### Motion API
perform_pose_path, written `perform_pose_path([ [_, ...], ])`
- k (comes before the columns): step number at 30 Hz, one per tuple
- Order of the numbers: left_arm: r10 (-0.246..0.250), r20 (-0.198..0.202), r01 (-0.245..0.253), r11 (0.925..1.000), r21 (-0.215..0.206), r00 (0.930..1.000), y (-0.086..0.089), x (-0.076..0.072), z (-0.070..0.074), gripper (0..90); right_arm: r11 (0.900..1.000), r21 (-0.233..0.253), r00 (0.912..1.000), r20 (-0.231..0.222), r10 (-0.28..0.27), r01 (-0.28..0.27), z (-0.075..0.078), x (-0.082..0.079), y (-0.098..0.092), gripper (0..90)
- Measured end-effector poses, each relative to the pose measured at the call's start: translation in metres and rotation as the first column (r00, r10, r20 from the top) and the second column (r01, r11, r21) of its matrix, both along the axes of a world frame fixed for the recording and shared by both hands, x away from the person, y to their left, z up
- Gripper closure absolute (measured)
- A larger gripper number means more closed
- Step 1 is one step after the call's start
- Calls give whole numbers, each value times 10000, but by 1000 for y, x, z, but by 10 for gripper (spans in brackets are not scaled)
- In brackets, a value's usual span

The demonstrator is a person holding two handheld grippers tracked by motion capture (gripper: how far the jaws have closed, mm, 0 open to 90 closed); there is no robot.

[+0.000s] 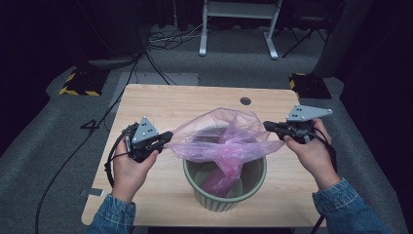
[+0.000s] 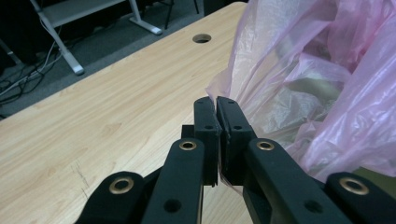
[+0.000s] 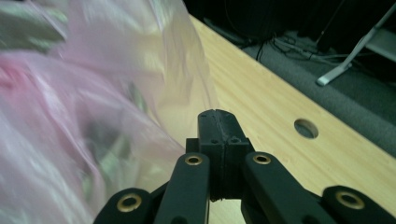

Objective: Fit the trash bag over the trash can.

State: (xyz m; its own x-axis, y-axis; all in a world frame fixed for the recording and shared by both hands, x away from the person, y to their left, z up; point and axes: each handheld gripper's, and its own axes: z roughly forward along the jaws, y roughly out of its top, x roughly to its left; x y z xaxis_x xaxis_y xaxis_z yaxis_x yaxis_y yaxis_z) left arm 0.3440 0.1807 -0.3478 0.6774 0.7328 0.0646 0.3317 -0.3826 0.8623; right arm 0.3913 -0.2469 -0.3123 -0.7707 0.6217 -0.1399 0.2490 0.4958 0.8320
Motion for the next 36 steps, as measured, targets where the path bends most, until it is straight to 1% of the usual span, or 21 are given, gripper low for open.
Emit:
perform_pose_path([
  [2, -34, -66, 34, 10000, -68, 10000, 1, 1, -2, 875, 10000, -72, 9998, -191, -17, 15, -5, 3, -1, 900],
  [4, -81, -61, 81, 9999, -101, 9999, 1, 1, -3, 873, 9998, 211, 9991, -411, 54, -46, -9, 4, -2, 900],
  [5, -77, -37, 76, 9999, -111, 10000, 1, 1, -3, 872, 9993, 370, 9992, -399, 86, -71, -8, 4, -3, 892],
  [6, -93, 10, 93, 9998, -151, 10000, 1, 0, -2, 873, 9989, 456, 9994, -336, 115, -99, -7, 4, -3, 855],
  [7, -109, 5, 109, 9998, -172, 9999, 1, 0, -2, 873, 9981, 613, 9995, -314, 101, -81, -4, 3, -4, 776],
  [8, -118, 46, 119, 9998, -179, 9999, 1, -1, -1, 873, 9976, 681, 9996, -243, 108, -91, -1, 3, -4, 731],
  [11, -143, 183, 146, 9997, -196, 9997, 0, -4, 3, 876, 9959, 894, 9997, 230, 77, -97, 11, -1, -6, 598],
  [12, -152, 218, 157, 9997, -206, 9996, 0, -4, 4, 876, 9950, 993, 9994, 326, 103, -135, 15, -2, -7, 579],
  [14, -144, 336, 151, 9997, -216, 9993, -1, -6, 7, 878, 9914, 1280, 9994, 269, 235, -267, 20, -4, -9, 534],
  [16, -182, 443, 191, 9996, -202, 9989, -2, -8, 9, 881, 9828, 1727, 9978, 102, 650, -658, 25, -8, -7, 498],
  [18, -233, 492, 245, 9994, -238, 9985, -4, -9, 11, 882, 9786, 1729, 9938, 213, 1091, -1112, 27, -10, -2, 433],
  [19, -268, 511, 278, 9994, -194, 9983, -5, -9, 11, 883, 9799, 1627, 9933, 217, 1137, -1157, 26, -10, 1, 415],
  [21, -340, 484, 347, 9993, -157, 9983, -7, -9, 11, 883, 9860, 1245, 9938, 203, 1093, -1110, 23, -5, 8, 364],
  [25, -382, 414, 388, 9992, -126, 9984, -6, -8, 8, 883, 9895, 1217, 9962, -269, 823, -784, 9, 12, 14, 298],
  [27, -345, 354, 351, 9992, -163, 9988, -4, -7, 7, 883, 9894, 1314, 9945, -764, 719, -614, -1, 22, 14, 276],
  [28, -323, 319, 329, 9993, -175, 9990, -3, -7, 6, 883, 9893, 1348, 9933, -931, 679, -550, -4, 24, 13, 285],
  [29, -307, 303, 312, 9993, -185, 9991, -3, -6, 4, 883, 9890, 1370, 9912, -1118, 710, -554, -8, 26, 13, 322],
  [30, -320, 279, 325, 9993, -182, 9991, -2, -6, 4, 884, 9877, 1404, 9861, -1405, 886, -687, -11, 27, 13, 457],
  [32, -309, 229, 312, 9994, -156, 9993, -1, -5, 2, 886, 9822, 1503, 9754, -1715, 1384, -1129, -14, 25, 13, 702],
  [34, -299, 159, 301, 9995, -137, 9994, 0, -5, 0, 888, 9837, 1293, 9732, -1769, 1468, -1248, -14, 23, 14, 856],
  [36, -211, 41, 211, 9997, -93, 9998, 1, -3, -4, 892, 9892, 1074, 9771, -1772, 1175, -994, -13, 22, 13, 893],
])
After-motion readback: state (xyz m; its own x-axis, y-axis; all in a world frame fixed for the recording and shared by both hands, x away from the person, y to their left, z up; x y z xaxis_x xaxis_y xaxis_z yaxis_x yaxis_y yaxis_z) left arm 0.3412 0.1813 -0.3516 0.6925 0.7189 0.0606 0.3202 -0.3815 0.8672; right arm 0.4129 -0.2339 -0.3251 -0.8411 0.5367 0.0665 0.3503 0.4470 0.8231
